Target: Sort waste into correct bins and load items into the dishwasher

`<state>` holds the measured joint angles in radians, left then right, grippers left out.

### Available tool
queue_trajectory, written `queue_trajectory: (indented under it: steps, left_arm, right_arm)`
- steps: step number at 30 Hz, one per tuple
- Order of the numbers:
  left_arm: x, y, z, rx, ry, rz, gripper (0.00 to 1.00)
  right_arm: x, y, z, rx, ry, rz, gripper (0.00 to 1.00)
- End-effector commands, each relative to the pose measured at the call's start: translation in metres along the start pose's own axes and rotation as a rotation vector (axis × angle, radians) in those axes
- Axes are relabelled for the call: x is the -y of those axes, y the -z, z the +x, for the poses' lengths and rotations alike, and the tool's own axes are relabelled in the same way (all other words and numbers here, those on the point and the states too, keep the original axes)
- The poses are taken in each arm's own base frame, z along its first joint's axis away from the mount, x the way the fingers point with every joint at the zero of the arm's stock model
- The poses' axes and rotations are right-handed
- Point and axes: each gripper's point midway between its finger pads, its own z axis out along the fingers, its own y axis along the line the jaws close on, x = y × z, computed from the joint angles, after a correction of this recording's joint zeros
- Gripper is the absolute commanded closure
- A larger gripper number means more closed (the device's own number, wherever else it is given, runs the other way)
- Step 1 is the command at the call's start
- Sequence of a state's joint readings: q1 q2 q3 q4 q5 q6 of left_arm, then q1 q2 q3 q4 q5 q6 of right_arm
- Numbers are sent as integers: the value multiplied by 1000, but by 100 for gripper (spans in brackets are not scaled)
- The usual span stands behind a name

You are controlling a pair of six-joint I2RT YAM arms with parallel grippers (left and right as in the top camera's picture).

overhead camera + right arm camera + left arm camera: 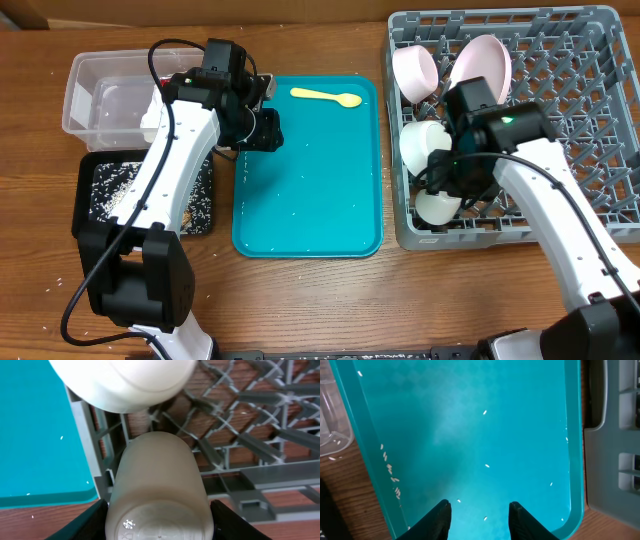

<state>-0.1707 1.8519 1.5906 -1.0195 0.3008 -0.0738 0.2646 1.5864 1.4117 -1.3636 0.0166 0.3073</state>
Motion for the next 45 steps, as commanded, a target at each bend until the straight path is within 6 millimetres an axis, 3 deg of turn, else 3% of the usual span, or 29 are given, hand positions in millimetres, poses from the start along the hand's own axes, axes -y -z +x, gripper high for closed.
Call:
queue_trajectory:
  steps: [1, 3, 5, 14, 18, 22, 32, 37, 41, 45]
  left_arm:
    - [-1, 3, -6, 19, 3, -21, 59]
    - [-1, 3, -5, 18, 3, -21, 58]
    - [-1, 3, -5, 18, 3, -21, 55]
    - [0, 3, -6, 21, 0, -20, 46]
    - [0, 3, -6, 21, 0, -21, 44]
    - [0, 3, -7, 24, -5, -20, 36]
    - [-4, 4, -14, 52, -41, -44, 27]
    - [2, 19, -28, 94, -81, -43, 28]
    - [11, 37, -39, 126, -140, -42, 27]
    - [14, 45, -47, 155, -151, -41, 25]
  right_arm:
    - [-5, 0, -1, 14, -7, -3, 55]
    - [-5, 0, -1, 13, -11, -2, 39]
    - [-5, 0, -1, 13, -11, -2, 32]
    - [-6, 16, -6, 33, -16, -11, 24]
    - [-13, 41, -16, 82, -13, -40, 24]
    - [-24, 65, -25, 138, 11, -86, 22]
    - [-97, 92, -42, 265, 107, -313, 22]
    - [-137, 104, -59, 370, 121, -406, 19]
    - [-156, 96, -76, 397, 110, -441, 19]
    - [-173, 68, -99, 400, 113, -449, 19]
